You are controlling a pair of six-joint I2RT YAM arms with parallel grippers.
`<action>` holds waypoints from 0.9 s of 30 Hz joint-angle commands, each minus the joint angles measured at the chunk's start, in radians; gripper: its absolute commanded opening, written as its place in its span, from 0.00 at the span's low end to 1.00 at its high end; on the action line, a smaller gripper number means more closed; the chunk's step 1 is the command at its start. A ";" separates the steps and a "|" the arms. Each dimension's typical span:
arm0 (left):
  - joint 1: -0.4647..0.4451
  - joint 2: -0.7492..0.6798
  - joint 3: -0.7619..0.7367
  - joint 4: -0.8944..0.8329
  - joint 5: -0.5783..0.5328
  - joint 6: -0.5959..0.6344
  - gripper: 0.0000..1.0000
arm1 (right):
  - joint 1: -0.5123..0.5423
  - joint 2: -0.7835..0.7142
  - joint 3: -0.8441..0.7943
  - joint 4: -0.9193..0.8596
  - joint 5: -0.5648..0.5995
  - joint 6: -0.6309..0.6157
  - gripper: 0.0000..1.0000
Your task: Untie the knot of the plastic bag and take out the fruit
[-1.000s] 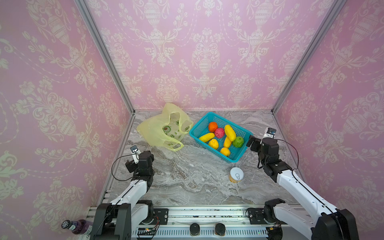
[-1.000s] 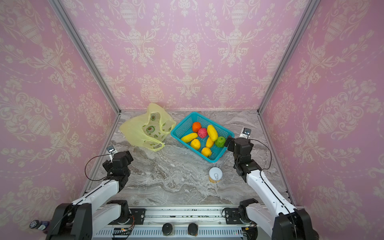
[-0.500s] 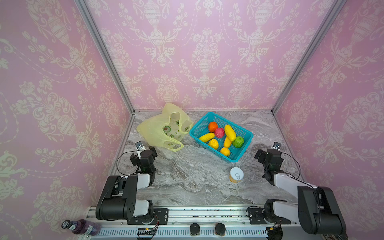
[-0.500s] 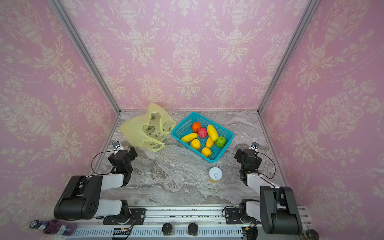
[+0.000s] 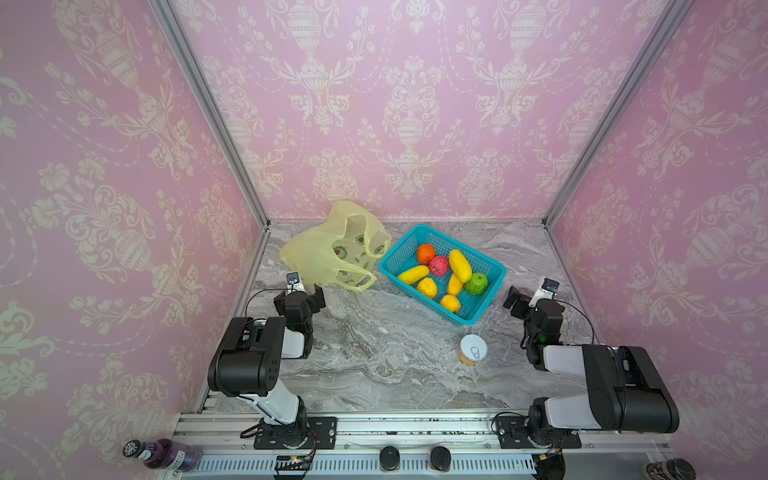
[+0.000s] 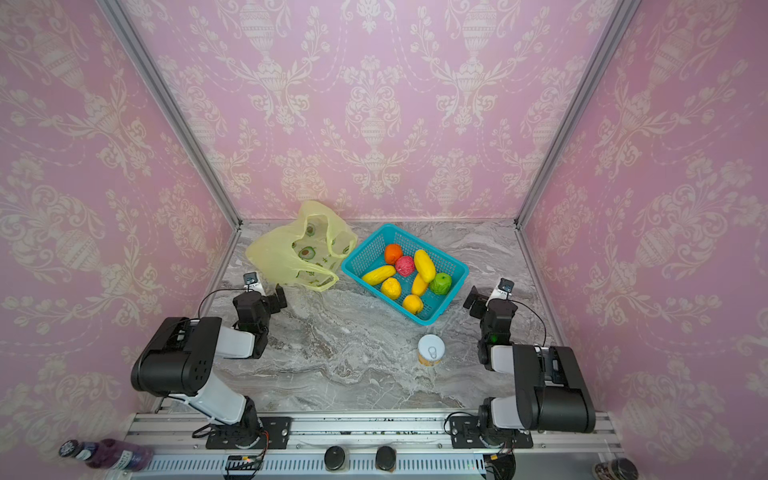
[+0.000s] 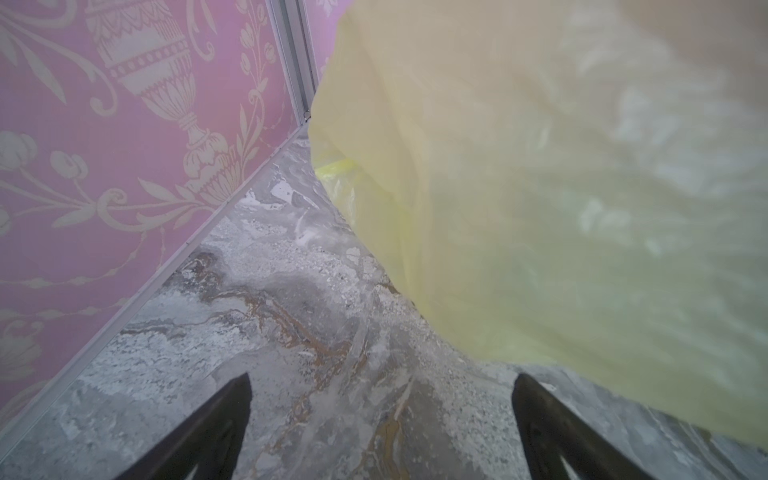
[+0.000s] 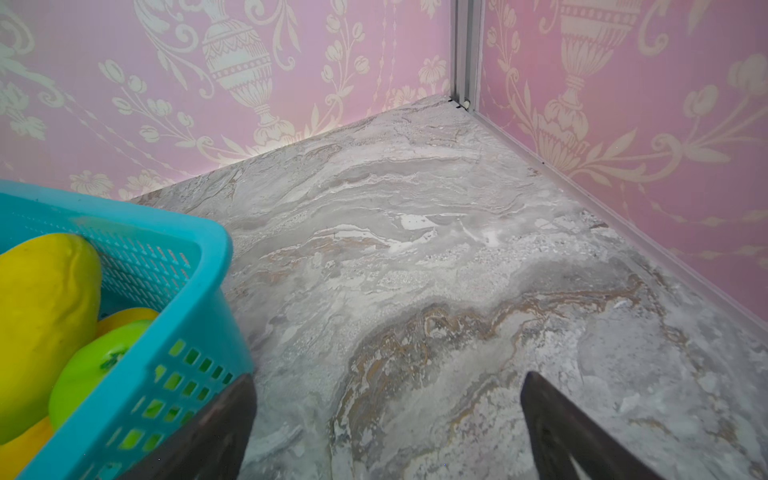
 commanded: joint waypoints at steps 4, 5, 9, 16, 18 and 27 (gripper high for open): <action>0.005 0.004 -0.009 0.053 0.032 0.035 0.99 | 0.029 0.199 -0.058 0.431 -0.137 -0.091 1.00; 0.005 0.010 -0.012 0.071 0.035 0.037 0.99 | 0.026 0.186 -0.059 0.405 -0.143 -0.089 1.00; 0.005 0.010 -0.001 0.050 0.088 0.055 0.99 | 0.029 0.191 -0.061 0.426 -0.137 -0.089 1.00; -0.002 0.008 0.003 0.038 0.168 0.087 0.99 | 0.029 0.192 -0.070 0.438 -0.128 -0.088 1.00; -0.002 0.008 0.003 0.037 0.166 0.087 0.99 | 0.029 0.192 -0.071 0.440 -0.129 -0.088 1.00; -0.002 0.008 0.004 0.037 0.168 0.087 0.99 | 0.029 0.180 -0.050 0.390 -0.153 -0.095 1.00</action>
